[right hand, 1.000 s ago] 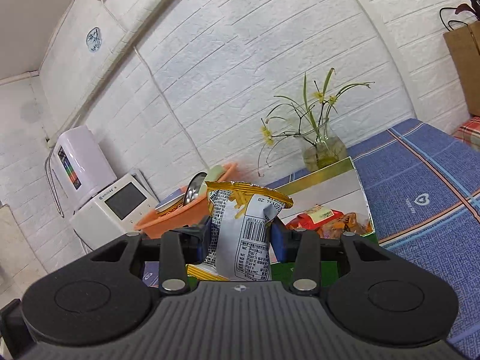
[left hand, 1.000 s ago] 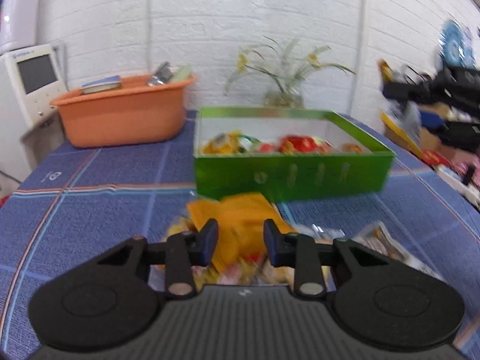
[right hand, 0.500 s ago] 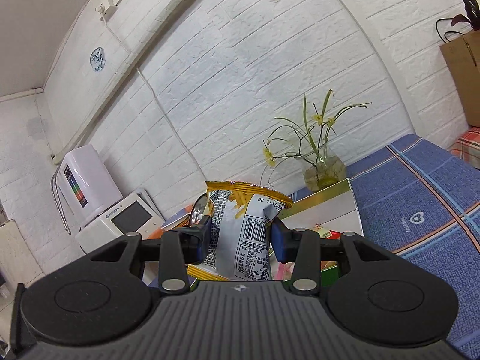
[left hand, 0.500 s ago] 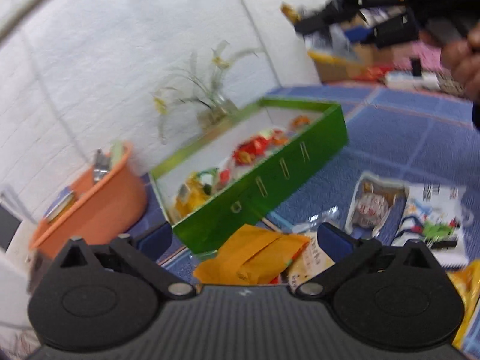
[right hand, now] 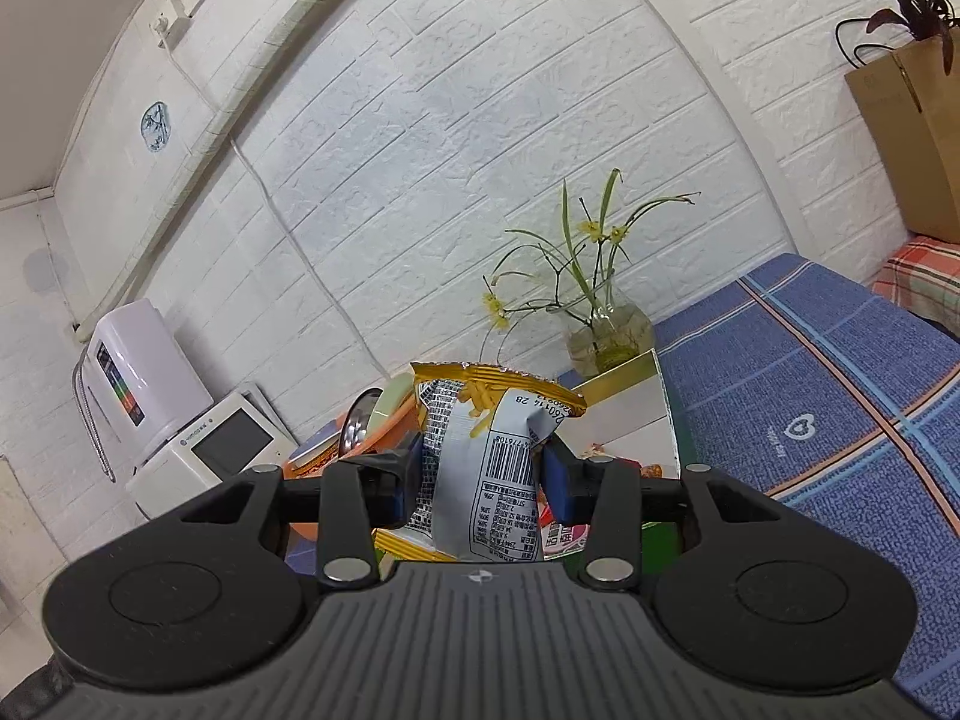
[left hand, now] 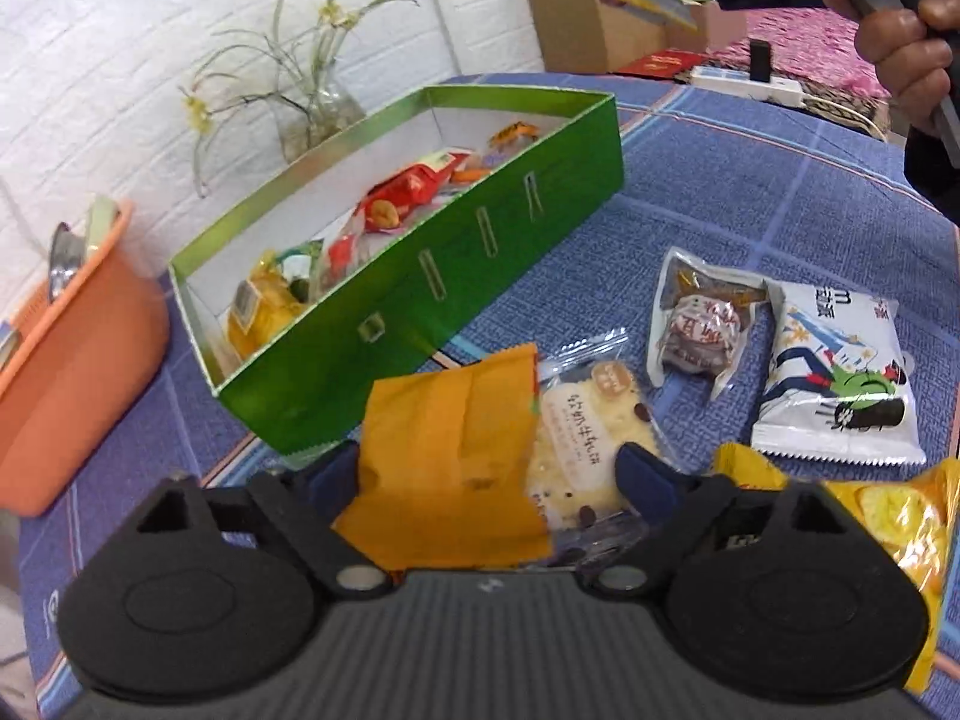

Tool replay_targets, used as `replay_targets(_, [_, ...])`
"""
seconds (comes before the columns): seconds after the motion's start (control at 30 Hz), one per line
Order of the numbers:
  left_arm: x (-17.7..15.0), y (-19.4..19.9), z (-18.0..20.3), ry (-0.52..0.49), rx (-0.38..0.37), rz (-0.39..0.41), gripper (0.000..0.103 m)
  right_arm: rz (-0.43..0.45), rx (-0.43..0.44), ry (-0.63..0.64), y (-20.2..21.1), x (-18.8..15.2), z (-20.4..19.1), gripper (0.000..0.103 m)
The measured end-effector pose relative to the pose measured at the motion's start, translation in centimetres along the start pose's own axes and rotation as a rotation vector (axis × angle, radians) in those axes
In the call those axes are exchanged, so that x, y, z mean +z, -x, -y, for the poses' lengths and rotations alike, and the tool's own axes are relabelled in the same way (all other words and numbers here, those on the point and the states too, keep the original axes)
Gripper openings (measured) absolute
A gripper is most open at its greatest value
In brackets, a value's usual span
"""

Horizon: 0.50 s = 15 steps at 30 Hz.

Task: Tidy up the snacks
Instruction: 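Carry both bags over the green box and open both tools to release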

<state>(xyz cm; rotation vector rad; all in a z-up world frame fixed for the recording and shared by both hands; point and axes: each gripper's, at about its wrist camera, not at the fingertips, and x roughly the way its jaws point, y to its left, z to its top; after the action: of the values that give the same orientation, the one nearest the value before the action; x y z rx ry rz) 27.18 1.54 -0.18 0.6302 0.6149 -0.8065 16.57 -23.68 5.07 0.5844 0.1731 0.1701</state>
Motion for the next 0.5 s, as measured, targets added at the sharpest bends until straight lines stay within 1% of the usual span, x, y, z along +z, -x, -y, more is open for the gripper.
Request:
replay_targets(0.03, [-0.1, 0.2, 0.6, 0.005, 0.017, 0.007, 0.085, -0.003, 0.004, -0.002, 0.0, 0.0, 0.0, 0.071])
replay_targets(0.1, [-0.1, 0.4, 1.5, 0.044, 0.054, 0.008, 0.079, -0.004, 0.008, -0.002, 0.1, 0.0, -0.2, 0.071])
replay_targets(0.13, [0.0, 0.4, 1.8, 0.087, 0.081, 0.011, 0.075, -0.004, 0.011, 0.001, 0.2, 0.0, -0.3, 0.071])
replay_targets(0.17, [0.1, 0.3, 1.8, 0.145, 0.098, 0.016, 0.065, -0.005, 0.015, 0.002, 0.2, -0.1, -0.5, 0.071])
replay_targets(0.2, [0.2, 0.3, 1.6, 0.209, 0.110, 0.012, 0.060, -0.005, 0.020, 0.002, 0.3, -0.1, -0.6, 0.071])
replay_targets(0.23, [0.3, 0.1, 1.2, 0.294, 0.124, 0.007, 0.054, -0.005, 0.024, 0.003, 0.4, -0.1, -0.7, 0.071])
replay_targets(0.27, [0.3, 0.2, 0.9, 0.345, 0.133, 0.015, 0.052, -0.004, 0.030, 0.005, 0.4, -0.1, -0.8, 0.071])
replay_targets(0.33, [0.5, 0.3, 0.6, 0.399, 0.131, 0.016, 0.051, 0.001, 0.038, 0.010, 0.6, 0.0, -1.1, 0.071])
replay_targets(0.4, [0.4, 0.8, 0.6, 0.434, 0.112, 0.026, 0.051, 0.008, 0.046, 0.013, 0.8, 0.1, -1.2, 0.071])
replay_targets(0.43, [0.3, 1.1, 0.6, 0.457, 0.091, 0.035, 0.051, 0.010, 0.048, 0.016, 0.9, 0.2, -1.3, 0.071])
replay_targets(0.5, [-0.3, 2.3, 0.5, 0.526, 0.055, 0.083, 0.051, 0.011, 0.042, 0.020, 0.9, 0.3, -1.2, 0.071])
